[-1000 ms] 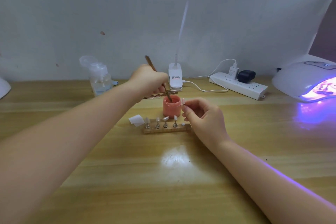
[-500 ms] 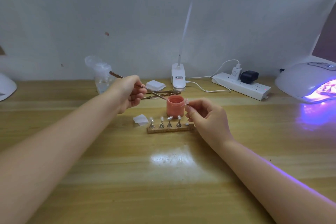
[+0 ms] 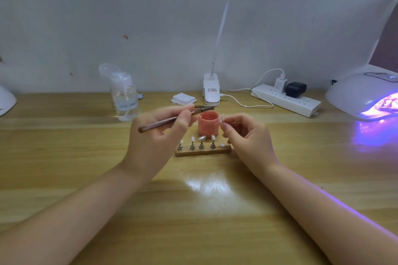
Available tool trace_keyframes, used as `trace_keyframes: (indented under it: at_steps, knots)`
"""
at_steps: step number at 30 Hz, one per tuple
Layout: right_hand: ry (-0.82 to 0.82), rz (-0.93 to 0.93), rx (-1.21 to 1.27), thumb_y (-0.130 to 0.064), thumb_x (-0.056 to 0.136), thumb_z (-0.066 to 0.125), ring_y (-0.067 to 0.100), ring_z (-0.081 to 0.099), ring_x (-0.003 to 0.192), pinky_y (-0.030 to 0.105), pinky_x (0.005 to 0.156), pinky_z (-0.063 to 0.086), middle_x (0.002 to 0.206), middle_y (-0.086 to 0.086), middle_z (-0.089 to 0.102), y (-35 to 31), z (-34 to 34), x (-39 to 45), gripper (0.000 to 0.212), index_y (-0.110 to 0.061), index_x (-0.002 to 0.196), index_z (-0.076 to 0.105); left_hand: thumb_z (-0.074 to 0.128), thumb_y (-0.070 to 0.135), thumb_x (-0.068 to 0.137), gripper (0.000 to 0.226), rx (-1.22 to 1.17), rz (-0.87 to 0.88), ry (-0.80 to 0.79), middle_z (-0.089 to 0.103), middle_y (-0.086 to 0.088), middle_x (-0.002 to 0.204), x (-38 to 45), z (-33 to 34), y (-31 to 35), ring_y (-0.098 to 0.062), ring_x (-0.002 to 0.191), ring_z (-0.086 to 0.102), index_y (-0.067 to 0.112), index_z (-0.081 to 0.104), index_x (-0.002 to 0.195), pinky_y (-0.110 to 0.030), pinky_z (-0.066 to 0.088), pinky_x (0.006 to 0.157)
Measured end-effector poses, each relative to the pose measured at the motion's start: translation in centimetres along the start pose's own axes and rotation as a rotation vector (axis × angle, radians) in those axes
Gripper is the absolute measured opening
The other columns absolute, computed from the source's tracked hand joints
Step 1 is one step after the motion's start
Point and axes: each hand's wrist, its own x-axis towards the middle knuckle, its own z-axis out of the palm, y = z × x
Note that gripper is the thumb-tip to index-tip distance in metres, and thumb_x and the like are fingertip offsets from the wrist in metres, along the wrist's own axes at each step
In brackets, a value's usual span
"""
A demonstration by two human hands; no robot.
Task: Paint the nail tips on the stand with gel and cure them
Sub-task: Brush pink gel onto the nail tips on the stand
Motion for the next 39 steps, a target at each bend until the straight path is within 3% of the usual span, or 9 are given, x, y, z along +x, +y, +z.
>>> trace_keyframes:
  at_steps: [4, 6, 10, 21, 26, 30, 32, 35, 39]
  knots:
    - [0.014, -0.008, -0.023, -0.008, 0.087, 0.069, 0.009, 0.066, 0.072, 0.047, 0.075, 0.056, 0.077, -0.007, 0.072, 0.2, 0.0, 0.0, 0.014, -0.021, 0.088, 0.071, 0.059, 0.014, 0.089, 0.023, 0.248, 0.332, -0.077, 0.075, 0.005, 0.1, -1.1, 0.3, -0.5, -0.009, 0.093, 0.072, 0.015, 0.071, 0.11, -0.025, 0.055, 0.082]
    - [0.02, -0.014, -0.029, -0.008, 0.086, 0.069, 0.008, 0.066, 0.071, 0.046, 0.074, 0.056, 0.077, -0.006, 0.072, 0.2, 0.0, 0.0, 0.012, -0.019, 0.089, 0.072, 0.059, 0.01, 0.089, 0.024, 0.321, 0.41, -0.08, 0.074, -0.001, 0.101, -1.3, 0.4, -0.9, -0.007, 0.096, 0.07, 0.004, 0.071, 0.109, -0.024, 0.054, 0.084]
    - [0.03, -0.02, -0.029, -0.008, 0.086, 0.07, 0.006, 0.066, 0.069, 0.041, 0.074, 0.057, 0.075, -0.01, 0.072, 0.1, 0.0, 0.0, 0.014, -0.022, 0.086, 0.072, 0.058, 0.01, 0.09, 0.022, 0.365, 0.481, -0.123, 0.071, 0.001, 0.1, -1.7, 0.6, -1.1, -0.003, 0.095, 0.067, 0.002, 0.07, 0.107, -0.017, 0.049, 0.084]
    - [0.034, -0.018, -0.037, -0.007, 0.085, 0.071, 0.008, 0.067, 0.068, 0.041, 0.073, 0.057, 0.071, -0.01, 0.071, 0.0, 0.0, -0.1, 0.011, -0.018, 0.087, 0.073, 0.055, 0.012, 0.092, 0.023, 0.361, 0.45, -0.119, 0.071, 0.005, 0.099, -1.8, 0.7, -1.3, -0.001, 0.091, 0.067, 0.001, 0.071, 0.104, -0.012, 0.047, 0.082]
    - [0.034, -0.013, -0.035, -0.007, 0.086, 0.07, 0.013, 0.067, 0.068, 0.041, 0.073, 0.057, 0.069, -0.011, 0.07, -0.1, -0.1, -0.1, 0.018, -0.024, 0.083, 0.071, 0.05, 0.019, 0.091, 0.025, 0.31, 0.321, -0.102, 0.073, 0.001, 0.084, -2.1, 0.4, -1.2, -0.01, 0.081, 0.071, 0.008, 0.072, 0.096, -0.029, 0.055, 0.069]
    - [0.024, -0.011, -0.035, -0.007, 0.085, 0.071, 0.008, 0.068, 0.068, 0.028, 0.07, 0.057, 0.07, -0.01, 0.071, -0.1, -0.1, -0.2, 0.018, -0.025, 0.083, 0.07, 0.05, 0.019, 0.094, 0.023, 0.256, 0.303, -0.081, 0.073, -0.001, 0.088, -2.0, 0.5, -1.1, -0.013, 0.085, 0.071, 0.01, 0.068, 0.106, -0.033, 0.057, 0.072]
    - [0.023, -0.006, -0.027, -0.006, 0.085, 0.071, 0.009, 0.069, 0.07, 0.03, 0.072, 0.057, 0.073, -0.007, 0.072, -0.2, -0.1, -0.2, 0.014, -0.02, 0.086, 0.072, 0.052, 0.02, 0.094, 0.025, 0.241, 0.287, -0.094, 0.074, -0.005, 0.089, -2.0, 0.6, -1.2, -0.019, 0.084, 0.072, 0.008, 0.067, 0.11, -0.038, 0.057, 0.072]
    - [0.026, 0.004, -0.019, -0.005, 0.085, 0.07, 0.012, 0.069, 0.072, 0.037, 0.075, 0.058, 0.075, -0.005, 0.072, -0.2, 0.0, -0.3, 0.011, -0.016, 0.088, 0.073, 0.051, 0.022, 0.093, 0.029, 0.26, 0.255, -0.11, 0.074, -0.002, 0.09, -2.1, 0.5, -1.2, -0.015, 0.086, 0.071, 0.006, 0.071, 0.108, -0.036, 0.056, 0.073]
    - [0.018, -0.001, -0.025, -0.007, 0.086, 0.07, 0.011, 0.069, 0.07, 0.037, 0.073, 0.058, 0.071, -0.007, 0.072, -0.3, -0.1, -0.3, 0.012, -0.019, 0.087, 0.073, 0.046, 0.023, 0.092, 0.028, 0.258, 0.226, -0.1, 0.072, 0.0, 0.082, -2.2, 0.5, -1.1, -0.01, 0.082, 0.07, 0.01, 0.071, 0.097, -0.034, 0.055, 0.069]
